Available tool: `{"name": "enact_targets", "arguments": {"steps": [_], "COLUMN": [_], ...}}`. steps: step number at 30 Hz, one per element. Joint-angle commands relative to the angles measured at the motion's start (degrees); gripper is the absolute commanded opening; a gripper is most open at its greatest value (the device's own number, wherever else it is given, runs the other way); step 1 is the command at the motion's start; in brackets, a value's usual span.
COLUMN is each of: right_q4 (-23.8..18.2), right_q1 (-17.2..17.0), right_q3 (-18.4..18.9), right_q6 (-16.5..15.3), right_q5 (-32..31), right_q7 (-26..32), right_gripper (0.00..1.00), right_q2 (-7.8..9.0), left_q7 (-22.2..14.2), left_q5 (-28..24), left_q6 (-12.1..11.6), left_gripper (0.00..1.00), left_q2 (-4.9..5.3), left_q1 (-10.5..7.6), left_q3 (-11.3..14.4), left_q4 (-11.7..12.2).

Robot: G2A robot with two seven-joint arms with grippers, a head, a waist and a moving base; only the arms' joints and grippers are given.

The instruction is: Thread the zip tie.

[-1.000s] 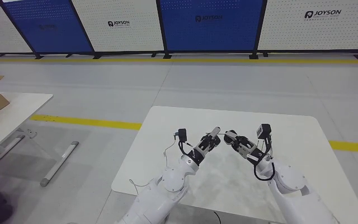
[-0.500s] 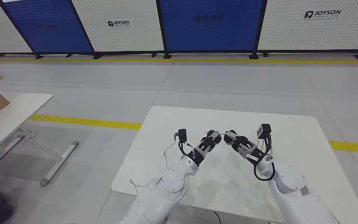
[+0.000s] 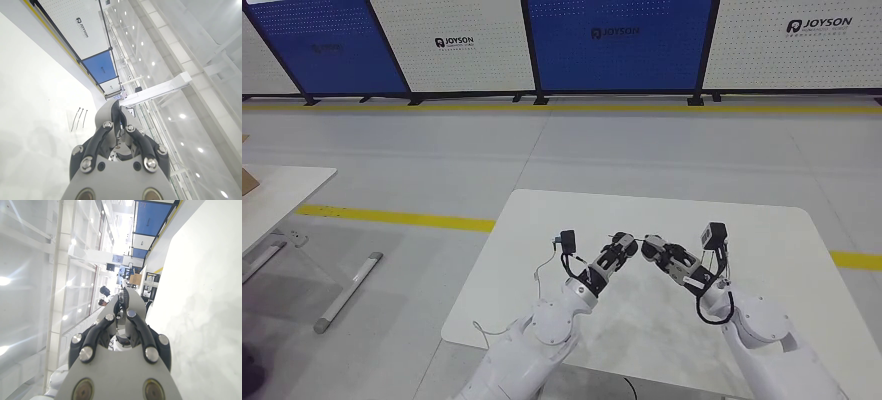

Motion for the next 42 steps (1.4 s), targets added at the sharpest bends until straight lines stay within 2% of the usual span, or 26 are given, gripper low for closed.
{"name": "enact_targets", "arguments": {"steps": [1, 7, 9, 20, 21, 25, 27, 30, 32, 35, 38, 39, 42], "right_q4": [-0.16, -1.68, -2.52, -2.52, -2.52, -2.52, -2.52, -2.52, -2.52, -2.52, -2.52, -2.52, -2.52], "right_q1": [-0.46, -3.68, -4.96, -4.96, -4.96, -4.96, -4.96, -4.96, -4.96, -4.96, -4.96, -4.96, -4.96], "right_q3": [0.88, 6.0, 7.56, 7.56, 7.56, 7.56, 7.56, 7.56, 7.56, 7.56, 7.56, 7.56, 7.56], "right_q6": [0.28, 0.78, 1.5, 1.5, 1.5, 1.5, 1.5, 1.5, 1.5, 1.5, 1.5, 1.5, 1.5], "right_q5": [0.08, 0.44, 0.93, 0.93, 0.93, 0.93, 0.93, 0.93, 0.93, 0.93, 0.93, 0.93, 0.93], "right_q7": [0.13, -0.47, -1.06, -1.06, -1.06, -1.06, -1.06, -1.06, -1.06, -1.06, -1.06, -1.06, -1.06], "right_gripper": [1.0, 1.0, 1.0, 1.0, 1.0, 1.0, 1.0, 1.0, 1.0, 1.0, 1.0, 1.0, 1.0], "right_q2": [0.16, 1.14, 1.41, 1.41, 1.41, 1.41, 1.41, 1.41, 1.41, 1.41, 1.41, 1.41, 1.41], "left_q7": [-0.06, -0.62, -1.83, -2.23, -3.34, -11.85, -15.37, -19.6, -21.02, -21.06, -19.32, -18.26, -18.26], "left_q5": [0.3, 2.35, 3.53, 3.15, 1.49, -8.33, -12.45, -17.19, -19.17, -18.58, -16.39, -15.46, -15.46], "left_q6": [-0.18, -0.32, 1.06, 1.26, 0.84, -3.85, -4.9, -5.66, -5.66, -5.66, -5.66, -5.66, -5.66], "left_gripper": [0.0, 0.0, 0.0, 0.0, 0.0, 0.0, 0.0, 0.0, 0.0, 0.0, 0.0, 0.0, 0.0], "left_q2": [0.11, 0.8, 1.09, 1.13, 1.15, 1.82, 2.15, 2.73, 3.01, 3.28, 3.36, 3.38, 3.38], "left_q1": [0.46, 2.78, 3.26, 3.37, 3.41, 4.12, 4.75, 5.88, 7.13, 8.82, 10.52, 11.24, 11.24], "left_q3": [-0.29, -2.35, -2.97, -3.08, -3.26, -6.71, -8.29, -11.25, -13.03, -15.11, -15.94, -16.2, -16.2], "left_q4": [-0.63, -3.26, -3.53, -3.6, -3.62, -3.35, -3.83, -6.15, -9.31, -14.36, -17.93, -18.81, -18.81]}}
